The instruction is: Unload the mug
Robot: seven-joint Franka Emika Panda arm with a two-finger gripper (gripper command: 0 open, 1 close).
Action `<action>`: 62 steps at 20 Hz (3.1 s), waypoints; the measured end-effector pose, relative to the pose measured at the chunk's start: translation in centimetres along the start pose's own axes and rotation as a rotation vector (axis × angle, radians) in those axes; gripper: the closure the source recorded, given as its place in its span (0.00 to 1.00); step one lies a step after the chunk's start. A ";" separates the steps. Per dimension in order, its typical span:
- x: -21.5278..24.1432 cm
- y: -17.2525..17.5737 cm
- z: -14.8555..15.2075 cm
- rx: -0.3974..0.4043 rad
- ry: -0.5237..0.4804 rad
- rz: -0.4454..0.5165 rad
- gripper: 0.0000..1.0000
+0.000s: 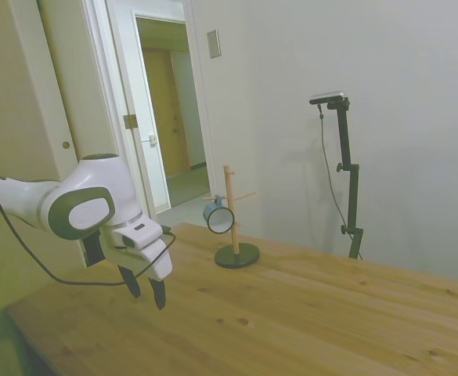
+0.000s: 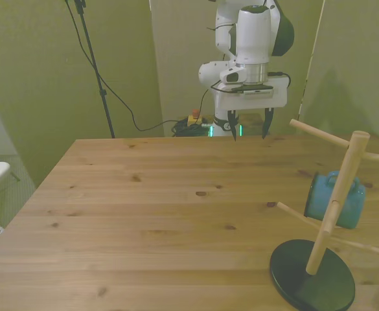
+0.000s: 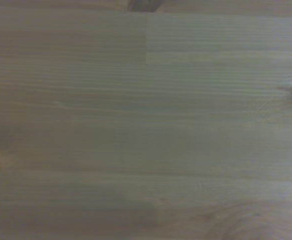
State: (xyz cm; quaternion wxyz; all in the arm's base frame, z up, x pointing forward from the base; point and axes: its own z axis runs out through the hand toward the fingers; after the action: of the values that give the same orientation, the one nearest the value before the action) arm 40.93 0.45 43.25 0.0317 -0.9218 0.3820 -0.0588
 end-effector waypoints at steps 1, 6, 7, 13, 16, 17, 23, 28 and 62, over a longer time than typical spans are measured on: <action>0.0 0.0 0.0 0.001 0.000 0.001 0.00; 2.1 -1.0 0.1 0.086 0.093 -0.005 0.00; 2.7 -1.3 0.0 0.107 0.116 -0.008 0.00; 9.0 -4.2 -1.4 0.205 0.210 -0.029 0.00; 12.3 -6.6 -1.2 0.257 0.195 -0.060 0.00; 13.8 -8.7 -0.7 0.264 0.179 -0.064 0.00; 14.6 -11.4 -1.6 0.385 0.208 -0.147 0.00; 15.4 -14.9 0.0 0.490 0.248 -0.210 0.00; 15.1 -19.0 3.0 0.728 0.322 -0.378 1.00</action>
State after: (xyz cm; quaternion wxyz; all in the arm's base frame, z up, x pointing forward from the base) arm 65.26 3.21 43.56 0.2830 -0.8833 0.1611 -0.3372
